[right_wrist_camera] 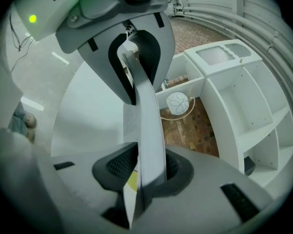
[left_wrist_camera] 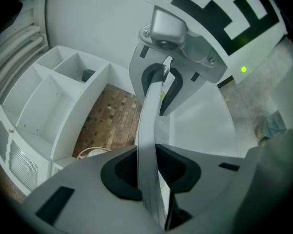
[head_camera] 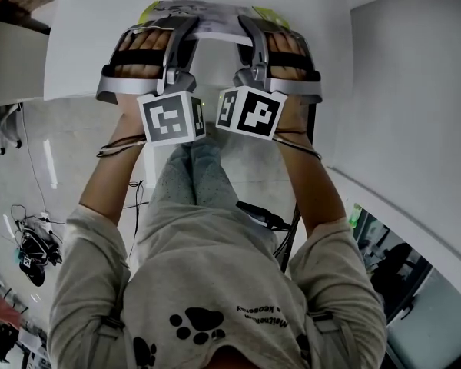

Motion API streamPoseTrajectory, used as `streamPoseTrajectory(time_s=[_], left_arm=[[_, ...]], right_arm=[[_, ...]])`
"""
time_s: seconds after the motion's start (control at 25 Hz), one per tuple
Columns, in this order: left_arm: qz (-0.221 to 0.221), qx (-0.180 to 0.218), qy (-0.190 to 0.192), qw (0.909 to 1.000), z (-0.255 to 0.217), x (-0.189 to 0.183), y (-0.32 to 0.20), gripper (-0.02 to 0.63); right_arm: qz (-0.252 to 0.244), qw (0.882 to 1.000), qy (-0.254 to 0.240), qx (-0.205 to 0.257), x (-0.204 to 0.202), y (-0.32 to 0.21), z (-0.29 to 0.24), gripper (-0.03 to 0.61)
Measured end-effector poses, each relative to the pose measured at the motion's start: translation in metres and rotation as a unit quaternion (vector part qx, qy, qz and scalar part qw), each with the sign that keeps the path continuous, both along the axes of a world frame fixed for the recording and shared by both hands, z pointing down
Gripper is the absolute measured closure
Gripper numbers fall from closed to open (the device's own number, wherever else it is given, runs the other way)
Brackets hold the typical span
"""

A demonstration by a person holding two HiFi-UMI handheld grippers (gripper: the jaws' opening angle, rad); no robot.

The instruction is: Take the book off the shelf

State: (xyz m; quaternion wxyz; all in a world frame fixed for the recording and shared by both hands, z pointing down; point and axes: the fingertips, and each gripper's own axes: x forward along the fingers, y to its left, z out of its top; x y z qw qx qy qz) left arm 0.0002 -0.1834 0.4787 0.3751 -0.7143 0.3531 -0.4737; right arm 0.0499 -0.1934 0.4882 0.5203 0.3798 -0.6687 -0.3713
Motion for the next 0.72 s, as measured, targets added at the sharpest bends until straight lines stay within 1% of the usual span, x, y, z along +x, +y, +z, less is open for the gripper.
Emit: streamPoseTrajectory(time_s=[0.16, 0.36, 0.52, 0.72], left_arm=[[0.001, -0.004, 0.004, 1.0, 0.026, -0.001, -0.01, 0.529], [-0.001, -0.016, 0.004, 0.9999, 0.04, 0.004, -0.012, 0.529], [0.003, -0.035, 0.002, 0.9994, 0.064, 0.006, -0.014, 0.529], [0.007, -0.066, -0.002, 0.9978, 0.095, 0.011, -0.007, 0.529]], right_arm=[[-0.002, 1.0, 0.009, -0.006, -0.001, -0.011, 0.025, 0.485], [-0.003, 1.0, 0.01, -0.012, 0.005, -0.012, 0.039, 0.485], [-0.005, 1.0, 0.013, -0.026, 0.006, -0.014, 0.064, 0.485], [-0.012, 0.998, 0.014, -0.058, 0.011, -0.007, 0.096, 0.485]])
